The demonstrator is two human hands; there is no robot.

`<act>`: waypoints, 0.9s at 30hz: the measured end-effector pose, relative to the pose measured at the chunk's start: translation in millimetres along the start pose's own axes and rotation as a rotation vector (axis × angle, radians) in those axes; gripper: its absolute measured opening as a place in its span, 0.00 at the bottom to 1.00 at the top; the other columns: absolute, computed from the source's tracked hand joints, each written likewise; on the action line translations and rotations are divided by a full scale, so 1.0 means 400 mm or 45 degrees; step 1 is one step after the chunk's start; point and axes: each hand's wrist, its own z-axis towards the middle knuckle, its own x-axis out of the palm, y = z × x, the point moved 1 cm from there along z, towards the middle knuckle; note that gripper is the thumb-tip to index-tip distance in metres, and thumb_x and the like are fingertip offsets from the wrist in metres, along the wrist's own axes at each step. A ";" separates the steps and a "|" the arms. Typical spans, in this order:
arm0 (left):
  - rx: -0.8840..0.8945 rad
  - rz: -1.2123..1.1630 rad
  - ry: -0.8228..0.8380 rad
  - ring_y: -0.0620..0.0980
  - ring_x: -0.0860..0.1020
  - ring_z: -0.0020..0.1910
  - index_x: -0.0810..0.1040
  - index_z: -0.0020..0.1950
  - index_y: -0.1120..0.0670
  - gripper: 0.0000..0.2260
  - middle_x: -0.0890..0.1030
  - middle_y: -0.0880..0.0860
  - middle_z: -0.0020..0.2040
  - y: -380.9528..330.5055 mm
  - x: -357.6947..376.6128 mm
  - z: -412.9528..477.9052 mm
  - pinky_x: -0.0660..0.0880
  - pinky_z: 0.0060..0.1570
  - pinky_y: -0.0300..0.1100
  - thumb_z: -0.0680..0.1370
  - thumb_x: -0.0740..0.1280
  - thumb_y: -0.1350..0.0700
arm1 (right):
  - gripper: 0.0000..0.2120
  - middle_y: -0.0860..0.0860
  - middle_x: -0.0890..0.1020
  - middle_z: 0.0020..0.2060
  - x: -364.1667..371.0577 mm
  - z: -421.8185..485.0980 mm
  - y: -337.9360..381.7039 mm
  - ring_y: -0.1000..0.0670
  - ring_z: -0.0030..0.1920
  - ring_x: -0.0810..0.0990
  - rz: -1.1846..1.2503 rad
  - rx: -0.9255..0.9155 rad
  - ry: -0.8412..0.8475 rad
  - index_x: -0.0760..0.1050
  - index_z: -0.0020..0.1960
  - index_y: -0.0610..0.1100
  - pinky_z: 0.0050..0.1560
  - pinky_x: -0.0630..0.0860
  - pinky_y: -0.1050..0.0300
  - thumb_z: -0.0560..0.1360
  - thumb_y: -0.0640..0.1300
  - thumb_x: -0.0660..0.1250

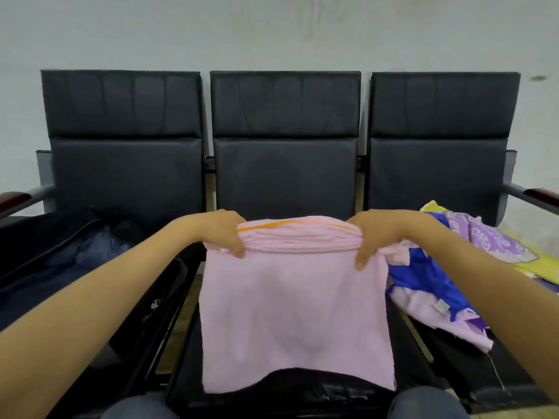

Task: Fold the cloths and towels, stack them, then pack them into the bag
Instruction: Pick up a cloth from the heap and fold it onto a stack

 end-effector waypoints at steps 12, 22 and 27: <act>0.027 0.481 -0.937 0.56 0.73 0.38 0.72 0.52 0.58 0.07 0.78 0.56 0.45 0.046 0.069 0.081 0.63 0.36 0.44 0.75 0.64 0.60 | 0.15 0.45 0.77 0.54 0.047 0.098 0.013 0.43 0.50 0.79 -0.610 0.254 -0.750 0.66 0.62 0.43 0.40 0.66 0.54 0.77 0.41 0.63; -0.177 0.286 -0.067 0.56 0.76 0.59 0.70 0.64 0.51 0.21 0.76 0.54 0.62 0.086 0.397 0.075 0.71 0.50 0.45 0.75 0.66 0.42 | 0.27 0.44 0.73 0.64 0.369 0.136 -0.066 0.43 0.63 0.74 -0.505 0.089 0.029 0.63 0.71 0.46 0.58 0.71 0.52 0.75 0.42 0.67; -0.224 0.097 0.352 0.51 0.74 0.53 0.71 0.63 0.52 0.28 0.76 0.52 0.62 0.110 0.497 0.072 0.71 0.50 0.43 0.70 0.71 0.37 | 0.35 0.48 0.69 0.68 0.477 0.154 -0.102 0.46 0.66 0.70 -0.119 0.109 0.432 0.64 0.72 0.46 0.64 0.70 0.54 0.69 0.50 0.74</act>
